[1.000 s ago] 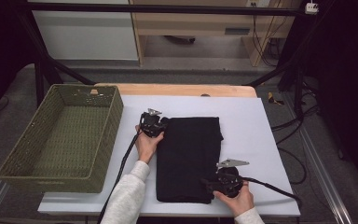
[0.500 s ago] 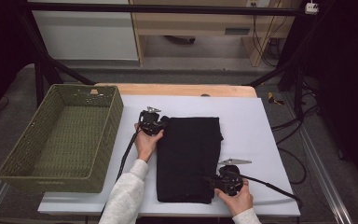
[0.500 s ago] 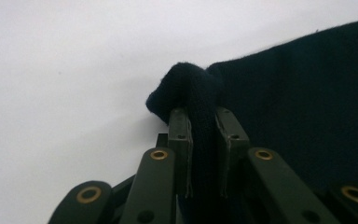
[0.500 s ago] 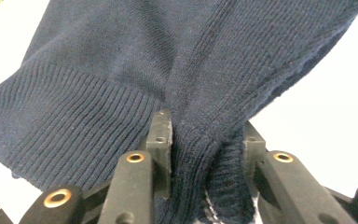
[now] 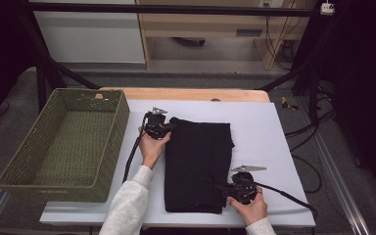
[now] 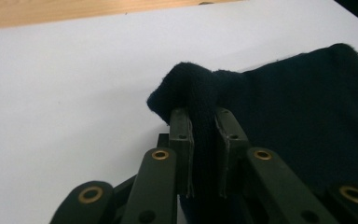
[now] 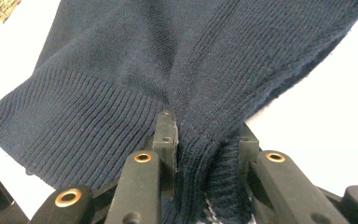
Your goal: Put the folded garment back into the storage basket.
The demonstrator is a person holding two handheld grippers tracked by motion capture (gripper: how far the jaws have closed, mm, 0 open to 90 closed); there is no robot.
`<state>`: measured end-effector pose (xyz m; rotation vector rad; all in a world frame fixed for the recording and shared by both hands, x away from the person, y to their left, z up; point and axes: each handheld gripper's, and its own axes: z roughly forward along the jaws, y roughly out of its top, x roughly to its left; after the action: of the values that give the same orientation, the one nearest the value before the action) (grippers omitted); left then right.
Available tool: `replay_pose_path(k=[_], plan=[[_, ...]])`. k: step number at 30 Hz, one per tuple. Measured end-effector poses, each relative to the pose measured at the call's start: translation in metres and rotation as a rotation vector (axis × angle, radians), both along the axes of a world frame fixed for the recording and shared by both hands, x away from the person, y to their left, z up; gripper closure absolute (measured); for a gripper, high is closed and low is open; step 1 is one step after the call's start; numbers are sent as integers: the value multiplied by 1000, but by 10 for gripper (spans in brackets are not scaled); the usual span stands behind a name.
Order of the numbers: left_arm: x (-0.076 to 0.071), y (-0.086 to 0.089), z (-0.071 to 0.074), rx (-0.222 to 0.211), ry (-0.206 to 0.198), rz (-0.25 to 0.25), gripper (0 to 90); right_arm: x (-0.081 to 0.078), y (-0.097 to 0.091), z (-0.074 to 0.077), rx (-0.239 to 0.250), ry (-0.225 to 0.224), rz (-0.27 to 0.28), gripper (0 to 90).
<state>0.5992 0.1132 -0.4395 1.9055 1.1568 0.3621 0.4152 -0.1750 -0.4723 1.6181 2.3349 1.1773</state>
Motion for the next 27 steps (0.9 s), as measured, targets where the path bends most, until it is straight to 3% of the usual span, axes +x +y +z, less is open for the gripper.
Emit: replay_pose_path(k=[27], plan=[[-20,-14,51,-18,-99,-102,803,-2,-2,3,6,-5,-3,711]])
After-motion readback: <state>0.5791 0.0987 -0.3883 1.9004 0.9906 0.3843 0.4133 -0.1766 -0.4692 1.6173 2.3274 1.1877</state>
